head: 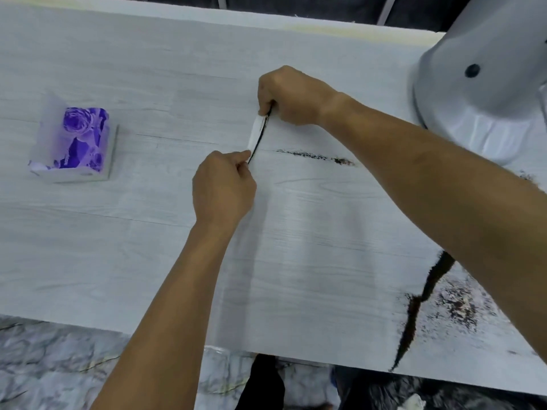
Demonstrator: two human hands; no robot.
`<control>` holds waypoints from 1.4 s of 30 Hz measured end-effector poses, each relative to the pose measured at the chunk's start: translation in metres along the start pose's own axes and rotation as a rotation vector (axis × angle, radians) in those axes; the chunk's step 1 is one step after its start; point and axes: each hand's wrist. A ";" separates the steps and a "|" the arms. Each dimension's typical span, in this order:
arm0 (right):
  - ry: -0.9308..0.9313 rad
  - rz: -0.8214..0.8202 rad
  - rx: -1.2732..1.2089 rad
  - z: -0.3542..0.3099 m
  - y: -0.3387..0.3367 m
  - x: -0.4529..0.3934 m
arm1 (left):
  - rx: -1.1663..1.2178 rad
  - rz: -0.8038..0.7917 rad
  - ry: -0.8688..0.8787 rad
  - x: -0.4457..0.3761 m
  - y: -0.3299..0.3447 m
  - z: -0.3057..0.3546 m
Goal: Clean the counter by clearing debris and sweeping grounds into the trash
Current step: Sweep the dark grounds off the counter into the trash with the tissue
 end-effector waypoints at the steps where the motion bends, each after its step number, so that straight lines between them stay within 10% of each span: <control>1: 0.004 0.005 0.003 0.010 -0.002 0.012 | -0.010 -0.001 0.025 0.008 0.007 0.011; 25: 0.072 0.014 0.288 0.117 -0.045 0.361 | -0.136 -0.162 0.358 0.194 0.100 0.183; 42: -0.055 0.120 0.261 0.069 -0.026 0.257 | -0.106 -0.107 0.304 0.139 0.022 0.100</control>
Point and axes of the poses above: each hand's wrist, its own x-axis away from the middle knuckle, its own y-axis out of the palm, z = x × y, and after that the axes turned 14 degrees about -x, right-handed
